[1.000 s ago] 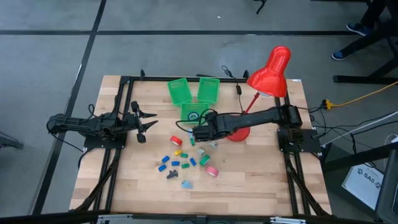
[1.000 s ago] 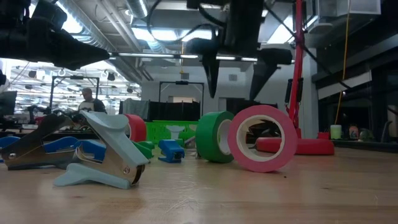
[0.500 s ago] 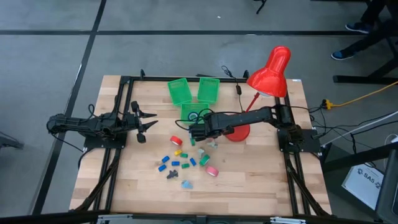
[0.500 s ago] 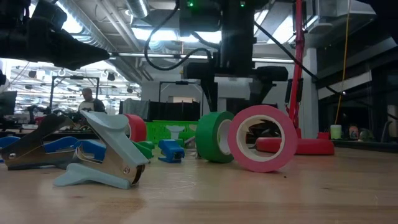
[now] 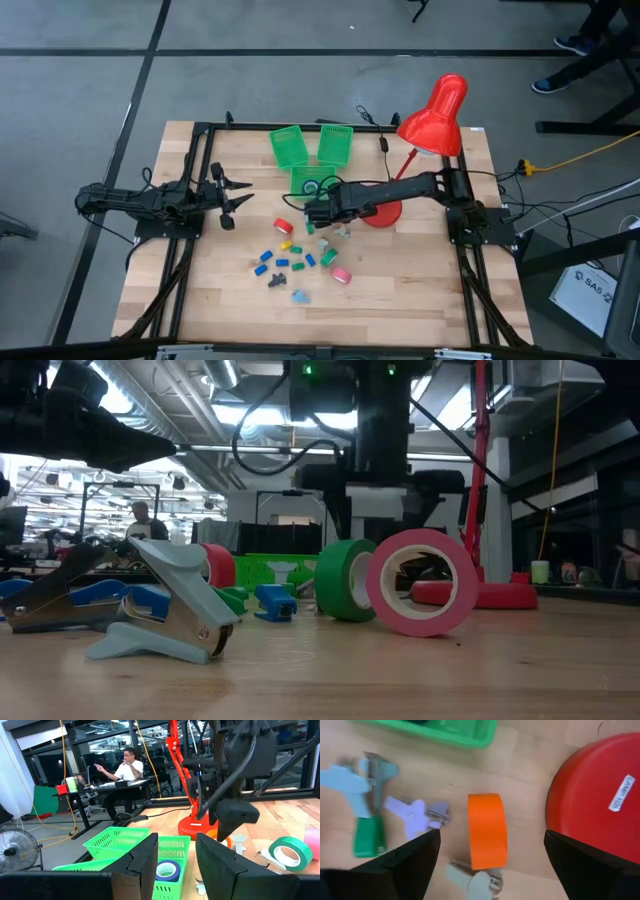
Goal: Pick and place Stapler, Stapler remover, tape
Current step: Put the orange tape into the middle green bin
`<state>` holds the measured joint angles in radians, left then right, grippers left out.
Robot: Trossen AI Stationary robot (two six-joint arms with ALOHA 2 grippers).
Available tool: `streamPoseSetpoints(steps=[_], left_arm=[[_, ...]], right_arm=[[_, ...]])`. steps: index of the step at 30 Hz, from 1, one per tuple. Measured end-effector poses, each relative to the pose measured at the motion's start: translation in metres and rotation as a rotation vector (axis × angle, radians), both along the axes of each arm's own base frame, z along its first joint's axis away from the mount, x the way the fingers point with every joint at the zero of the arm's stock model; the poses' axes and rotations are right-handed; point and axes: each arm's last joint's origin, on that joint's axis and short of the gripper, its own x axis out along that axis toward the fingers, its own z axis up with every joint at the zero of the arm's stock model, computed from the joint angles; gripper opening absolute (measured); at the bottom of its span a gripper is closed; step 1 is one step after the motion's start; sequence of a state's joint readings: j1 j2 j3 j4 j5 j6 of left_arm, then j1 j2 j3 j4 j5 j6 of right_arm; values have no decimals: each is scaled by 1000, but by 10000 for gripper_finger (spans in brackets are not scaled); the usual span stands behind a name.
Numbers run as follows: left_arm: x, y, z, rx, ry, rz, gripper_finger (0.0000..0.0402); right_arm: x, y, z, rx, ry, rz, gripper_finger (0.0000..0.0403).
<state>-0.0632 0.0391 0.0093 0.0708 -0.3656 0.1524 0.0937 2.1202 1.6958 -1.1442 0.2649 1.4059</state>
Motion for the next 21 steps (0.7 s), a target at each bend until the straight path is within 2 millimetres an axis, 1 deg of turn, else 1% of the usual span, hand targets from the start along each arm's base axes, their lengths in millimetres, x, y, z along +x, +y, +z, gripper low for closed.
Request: streamPoseSetpoints(steps=[6,9,12,16,21], left_arm=[[0,0,0,0,0,0,127],[0,0,0,0,0,0,128],[0,0,0,0,0,0,127],[0,0,0,0,0,0,127],[0,0,0,0,0,0,127]], right_arm=[[-4,-9,-16,75,16,-26,360],[-2,-14,-17,79,3,-39,359],[-1,-17,-17,82,-10,-44,348],[1,-17,-17,84,-27,-32,303],[3,-17,-17,85,-50,-23,216]])
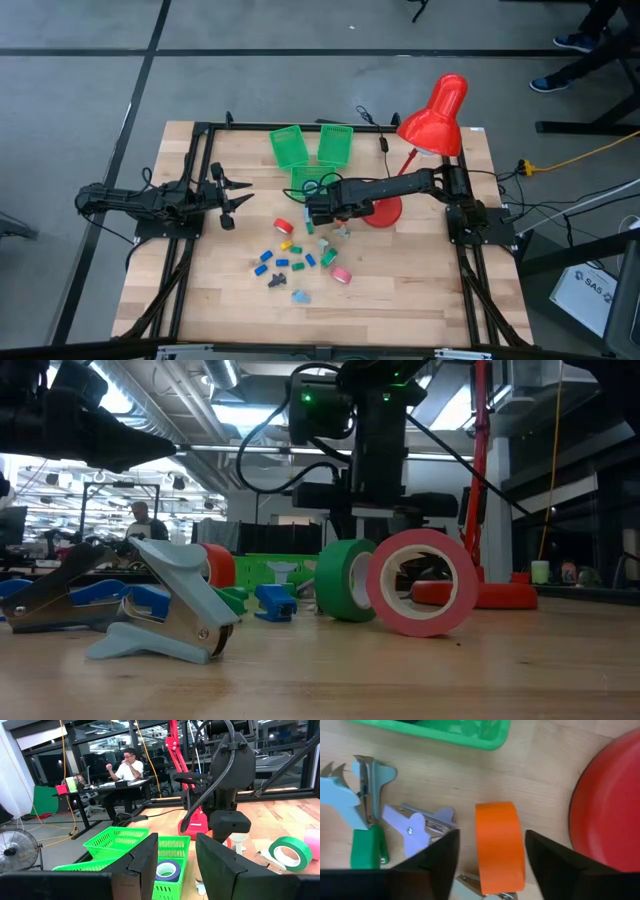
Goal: Pick and place Stapler, Stapler remover, tape
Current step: Put the orange tape into the middle green bin
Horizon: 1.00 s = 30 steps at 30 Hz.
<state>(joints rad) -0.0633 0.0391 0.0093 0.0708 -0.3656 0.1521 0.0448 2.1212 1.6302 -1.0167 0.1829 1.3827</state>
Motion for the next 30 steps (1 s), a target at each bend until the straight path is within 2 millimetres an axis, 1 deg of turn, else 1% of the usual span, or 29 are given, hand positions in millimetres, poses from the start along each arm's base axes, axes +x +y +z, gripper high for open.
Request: streamPoseSetpoints(steps=[5,7,13,16,20,25,30], left_arm=[[0,0,0,0,0,0,127],[0,0,0,0,0,0,128],[0,0,0,0,0,0,127],[0,0,0,0,0,0,128],[0,0,0,0,0,0,128],[0,0,0,0,0,0,128],[0,0,0,0,1,0,128]], right_arm=[[1,0,0,1,-12,0,129],[1,0,0,2,-15,-14,107],[1,0,0,3,-11,-30,109],[0,0,5,4,-4,-60,109],[-2,0,19,1,10,-149,109],[0,1,41,-65,1,-149,109],[8,0,63,-163,-83,-151,109]])
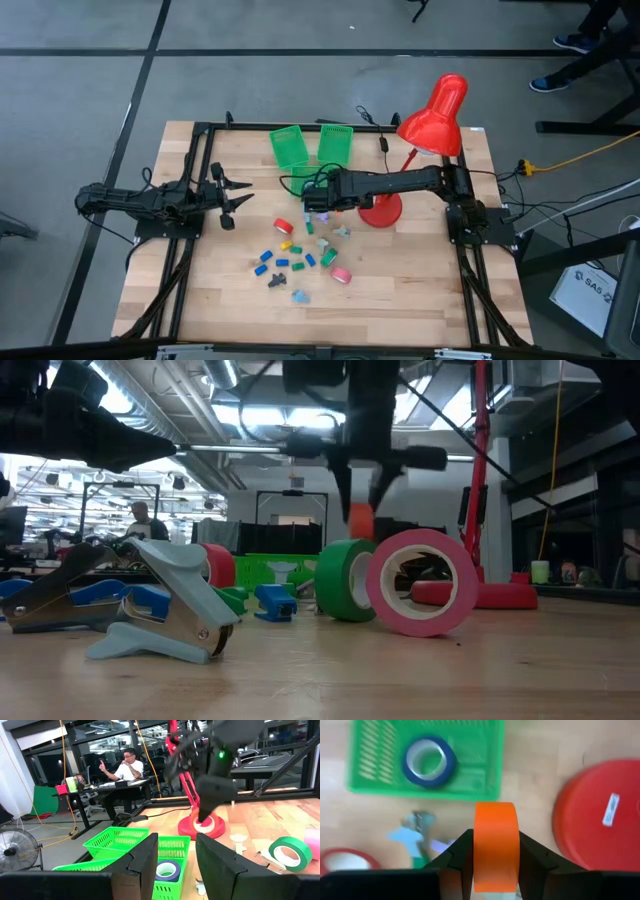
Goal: Pick and place Stapler, Stapler remover, tape
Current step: Put the orange tape into the middle green bin
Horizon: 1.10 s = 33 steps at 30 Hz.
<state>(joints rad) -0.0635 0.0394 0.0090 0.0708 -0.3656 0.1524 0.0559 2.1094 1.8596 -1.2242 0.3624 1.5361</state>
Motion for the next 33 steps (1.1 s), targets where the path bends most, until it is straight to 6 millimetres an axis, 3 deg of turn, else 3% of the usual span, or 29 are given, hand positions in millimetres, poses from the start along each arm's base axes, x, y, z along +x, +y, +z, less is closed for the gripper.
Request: streamPoseSetpoints(steps=[5,10,19,24,33], left_arm=[[0,0,0,0,0,0,128],[0,0,0,0,0,0,128],[0,0,0,0,0,0,128],[0,0,0,0,-1,0,128],[0,0,0,0,0,0,128]], right_arm=[[5,-8,11,-99,-53,-16,109],[10,-31,12,-121,-106,-57,109],[13,-62,-16,-54,-136,-34,109],[12,-65,-35,-30,-148,-36,109],[8,-66,-43,-27,-118,-36,131]])
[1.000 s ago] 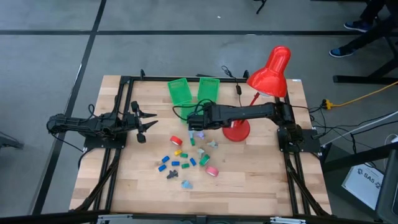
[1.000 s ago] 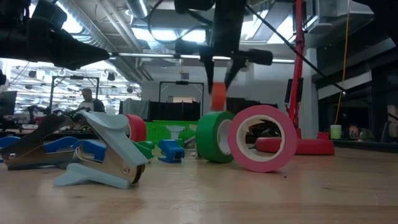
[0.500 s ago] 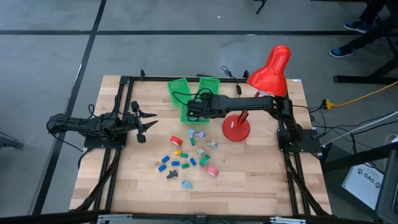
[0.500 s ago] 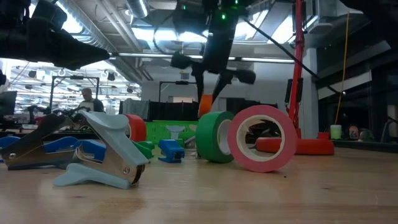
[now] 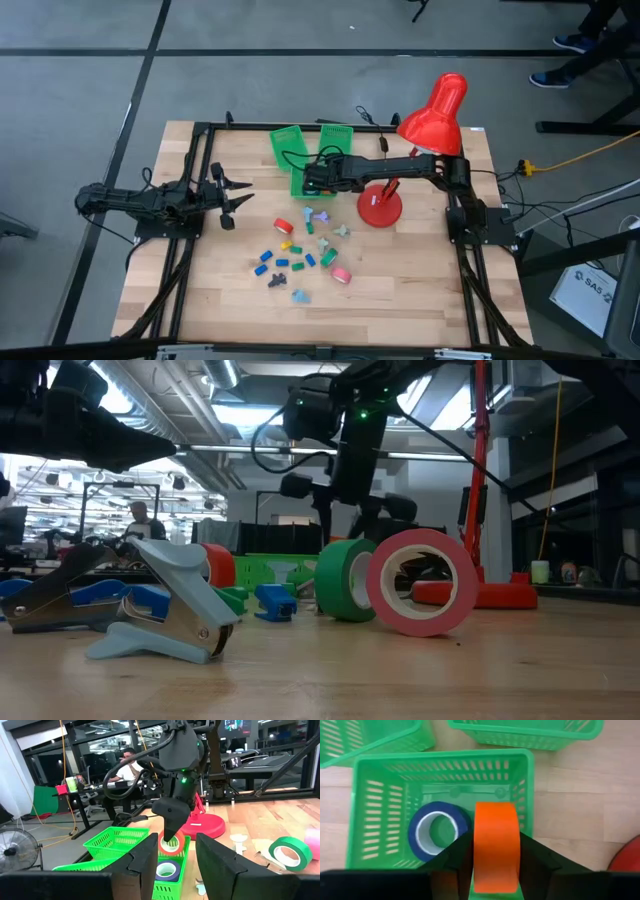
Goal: Pick and place Stapler, Stapler remover, tape
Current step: Put the orange tape into the middle green bin, then put the pink tape into the middle green bin
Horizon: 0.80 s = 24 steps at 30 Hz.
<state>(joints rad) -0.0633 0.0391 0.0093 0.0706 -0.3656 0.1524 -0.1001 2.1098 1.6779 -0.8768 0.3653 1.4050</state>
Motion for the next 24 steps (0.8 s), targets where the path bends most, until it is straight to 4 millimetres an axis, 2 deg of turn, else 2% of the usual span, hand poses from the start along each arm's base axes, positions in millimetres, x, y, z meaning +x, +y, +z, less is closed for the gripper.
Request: streamPoseSetpoints(steps=[4,12,17,24], left_arm=[[0,0,0,0,0,0,127],[0,0,0,0,0,0,127],[0,0,0,0,0,0,127],[0,0,0,0,0,0,128]], right_arm=[[0,0,2,-14,24,45,133],[3,0,27,-32,51,106,150],[1,-1,31,-51,79,102,194],[-1,5,32,-44,114,126,288]])
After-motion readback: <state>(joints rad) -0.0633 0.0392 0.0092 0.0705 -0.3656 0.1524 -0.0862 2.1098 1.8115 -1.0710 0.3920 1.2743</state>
